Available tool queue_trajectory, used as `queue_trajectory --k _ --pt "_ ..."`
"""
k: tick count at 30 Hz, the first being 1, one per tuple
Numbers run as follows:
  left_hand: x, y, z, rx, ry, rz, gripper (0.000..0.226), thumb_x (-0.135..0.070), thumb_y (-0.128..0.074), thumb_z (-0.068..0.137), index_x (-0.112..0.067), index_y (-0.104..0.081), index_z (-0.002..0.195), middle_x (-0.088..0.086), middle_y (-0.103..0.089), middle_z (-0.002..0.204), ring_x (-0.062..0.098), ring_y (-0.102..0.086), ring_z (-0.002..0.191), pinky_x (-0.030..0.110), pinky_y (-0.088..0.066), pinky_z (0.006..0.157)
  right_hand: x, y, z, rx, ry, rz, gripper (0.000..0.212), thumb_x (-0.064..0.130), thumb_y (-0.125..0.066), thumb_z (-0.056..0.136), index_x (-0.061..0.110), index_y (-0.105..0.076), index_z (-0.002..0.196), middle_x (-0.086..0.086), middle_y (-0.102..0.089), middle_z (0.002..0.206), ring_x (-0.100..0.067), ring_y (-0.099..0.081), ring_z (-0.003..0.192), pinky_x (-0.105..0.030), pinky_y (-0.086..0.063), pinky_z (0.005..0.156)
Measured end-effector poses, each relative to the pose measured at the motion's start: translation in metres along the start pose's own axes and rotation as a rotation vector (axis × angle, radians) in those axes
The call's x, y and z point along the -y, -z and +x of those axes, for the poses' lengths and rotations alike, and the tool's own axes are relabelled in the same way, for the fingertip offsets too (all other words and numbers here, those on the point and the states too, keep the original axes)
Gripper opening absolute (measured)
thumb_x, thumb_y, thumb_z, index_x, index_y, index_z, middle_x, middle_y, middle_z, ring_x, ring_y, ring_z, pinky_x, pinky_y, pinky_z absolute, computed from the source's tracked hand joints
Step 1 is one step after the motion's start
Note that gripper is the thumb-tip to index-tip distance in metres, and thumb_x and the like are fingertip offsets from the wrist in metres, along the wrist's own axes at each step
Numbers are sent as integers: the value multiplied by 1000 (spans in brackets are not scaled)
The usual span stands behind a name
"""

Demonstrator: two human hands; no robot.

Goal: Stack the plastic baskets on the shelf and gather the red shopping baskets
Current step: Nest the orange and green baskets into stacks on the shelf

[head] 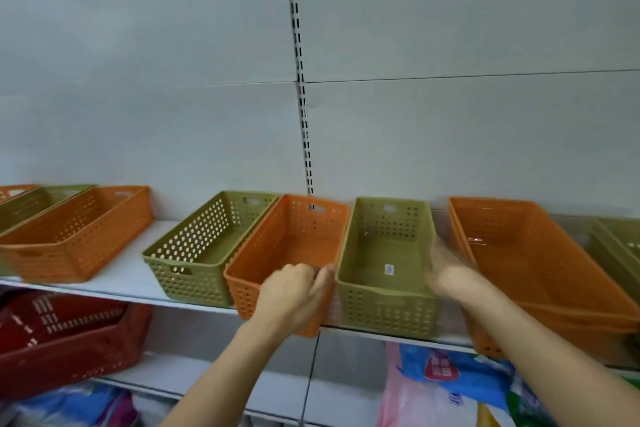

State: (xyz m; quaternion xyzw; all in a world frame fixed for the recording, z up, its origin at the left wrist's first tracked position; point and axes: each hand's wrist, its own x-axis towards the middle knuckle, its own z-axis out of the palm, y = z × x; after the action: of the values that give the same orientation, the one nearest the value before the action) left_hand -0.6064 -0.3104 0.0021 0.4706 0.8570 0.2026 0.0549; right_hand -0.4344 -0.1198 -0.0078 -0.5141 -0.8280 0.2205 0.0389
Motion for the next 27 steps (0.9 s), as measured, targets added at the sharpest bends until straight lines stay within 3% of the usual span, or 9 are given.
queue_trajectory --k 2,5,8,9,11,13,16,22,27 --pt "10 6 0 10 -50 -43 59 -61 -33 93 -17 -70 80 -2 -73 78 16 -68 71 36 -55 69 -3 -6 11 22 -57 -57 69 14 -50 88 10 -18 149 -18 -51 137 -32 -59 112 -37 -48 90" --pt "48 21 10 -227 -79 13 30 -44 -51 92 -23 -69 105 0 -70 108 24 -63 103 39 -51 85 10 -2 -11 -11 -141 -22 59 14 -47 91 2 -26 145 -18 -49 139 -33 -55 120 -40 -45 98" --pt "92 36 28 -250 58 67 45 -34 -60 89 -12 -55 128 14 -58 124 34 -50 118 44 -42 98 29 2 -33 -111 -162 148 15 9 -48 93 8 -57 105 -20 -59 123 -30 -59 103 -32 -43 85" --pt "103 37 35 -218 70 70 46 -31 -60 89 -8 -54 128 16 -59 124 36 -52 118 43 -41 100 32 0 -36 -149 -159 179 13 7 -49 93 14 -57 85 -20 -63 114 -28 -59 93 -32 -44 81" --pt "113 39 47 -184 41 42 44 -27 -59 89 -7 -53 127 17 -63 122 36 -56 115 42 -44 98 35 -5 -37 -225 -183 265 23 8 -50 92 14 -55 70 -15 -68 99 -28 -60 82 -38 -50 79" --pt "119 40 55 -145 2 -2 40 -25 -57 90 -10 -53 127 14 -62 125 34 -58 114 42 -47 94 39 -9 -40 -264 -247 296 17 8 -50 92 7 -64 83 -9 -64 82 -30 -61 78 -45 -54 77" --pt "126 41 66 -68 -55 118 38 -30 -51 92 -17 -55 127 6 -56 131 28 -51 120 42 -47 95 46 -11 -50 -312 -314 302 20 3 -46 92 1 -63 101 -6 -54 75 -27 -55 76 -42 -52 74" --pt "122 46 85 134 73 258 43 -35 -48 93 -12 -56 128 7 -47 142 26 -34 136 43 -40 106 50 -21 -75 -443 -358 362 29 7 -49 90 10 -56 118 -19 -64 117 -37 -61 106 -50 -51 89" --pt "124 43 82 -63 -57 95 26 -17 -49 91 -2 -67 102 17 -67 118 29 -54 122 34 -23 116 49 -16 -92 -527 -373 313 42 2 -46 88 12 -51 129 -18 -62 124 -37 -59 112 -50 -52 90"
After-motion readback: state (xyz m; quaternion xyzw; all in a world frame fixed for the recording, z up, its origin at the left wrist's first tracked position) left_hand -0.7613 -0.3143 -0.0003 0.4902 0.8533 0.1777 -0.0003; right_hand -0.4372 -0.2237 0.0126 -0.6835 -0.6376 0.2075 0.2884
